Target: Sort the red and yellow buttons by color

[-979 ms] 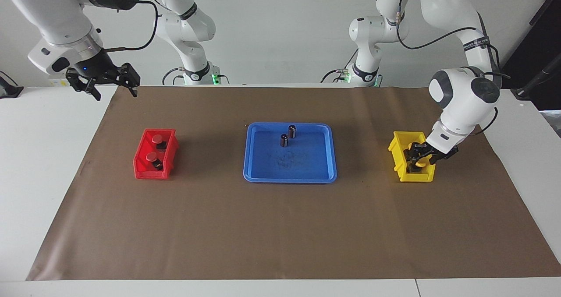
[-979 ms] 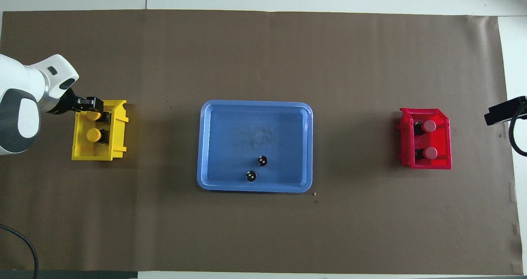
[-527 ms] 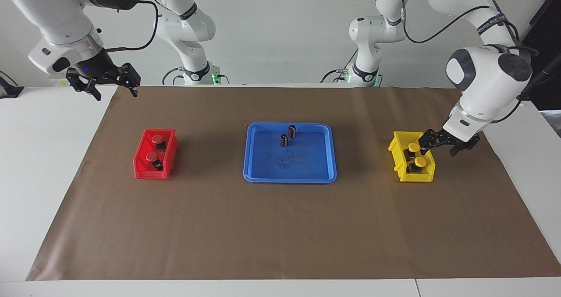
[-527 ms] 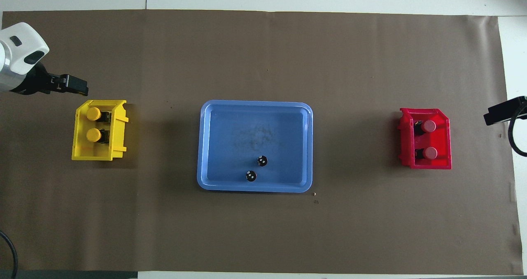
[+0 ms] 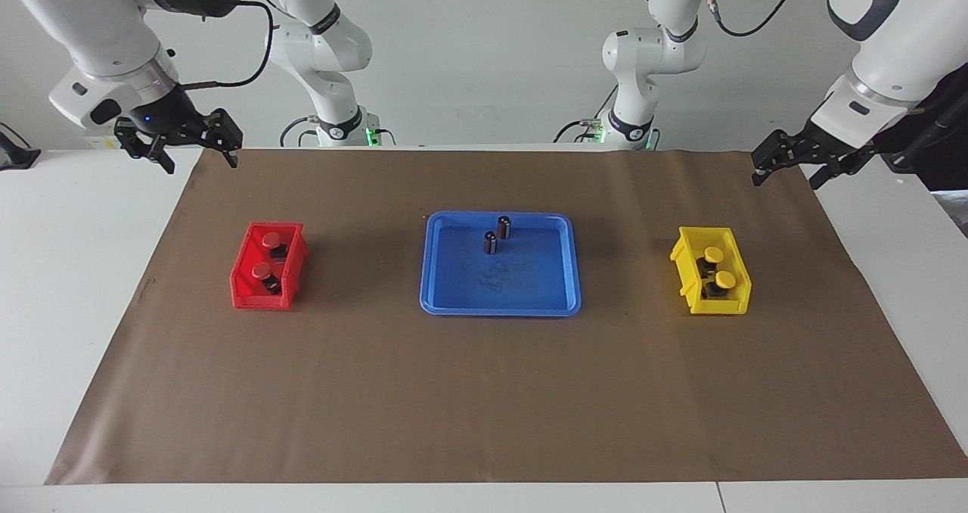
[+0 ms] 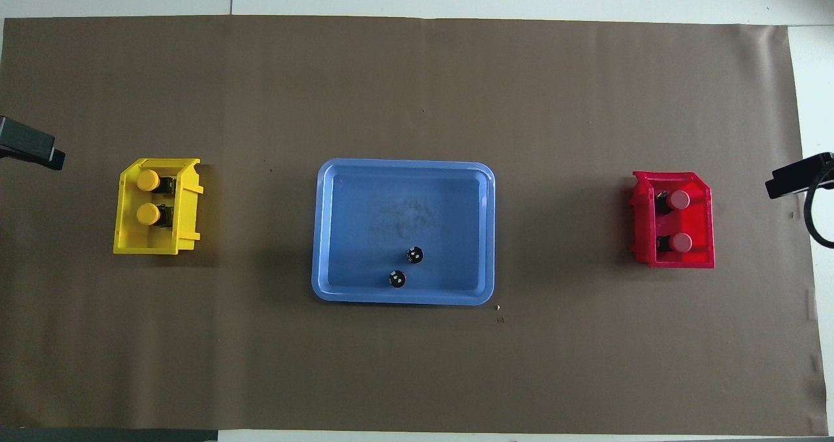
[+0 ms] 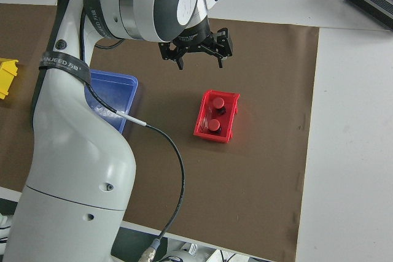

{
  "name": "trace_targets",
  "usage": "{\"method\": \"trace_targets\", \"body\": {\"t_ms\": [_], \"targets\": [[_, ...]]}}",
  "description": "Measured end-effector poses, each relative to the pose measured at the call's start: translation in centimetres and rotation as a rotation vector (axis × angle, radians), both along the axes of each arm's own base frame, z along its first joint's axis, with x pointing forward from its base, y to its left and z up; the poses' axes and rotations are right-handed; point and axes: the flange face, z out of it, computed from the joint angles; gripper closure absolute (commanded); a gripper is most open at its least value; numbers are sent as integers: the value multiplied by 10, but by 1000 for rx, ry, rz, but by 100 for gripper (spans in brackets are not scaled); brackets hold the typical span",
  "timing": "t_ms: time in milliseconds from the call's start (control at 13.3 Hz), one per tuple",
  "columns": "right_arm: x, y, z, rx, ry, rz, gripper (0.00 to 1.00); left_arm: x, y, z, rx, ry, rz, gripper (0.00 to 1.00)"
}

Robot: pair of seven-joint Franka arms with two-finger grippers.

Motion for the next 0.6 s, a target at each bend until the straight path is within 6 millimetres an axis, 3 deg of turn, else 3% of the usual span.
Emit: {"method": "trace_targets", "body": {"t_ms": [226,452,603], "targets": [[0,0,0,-1,-1,-15,0,-24,-27,27,-3,-17,-51,0],[0,4,0,-2,-1,-9,0,-41,-26,37,-5,-20,-53,0],[1,7,1,-3,-6,-14,0,-41,-25,30,-6,-30,-53,0]]}}
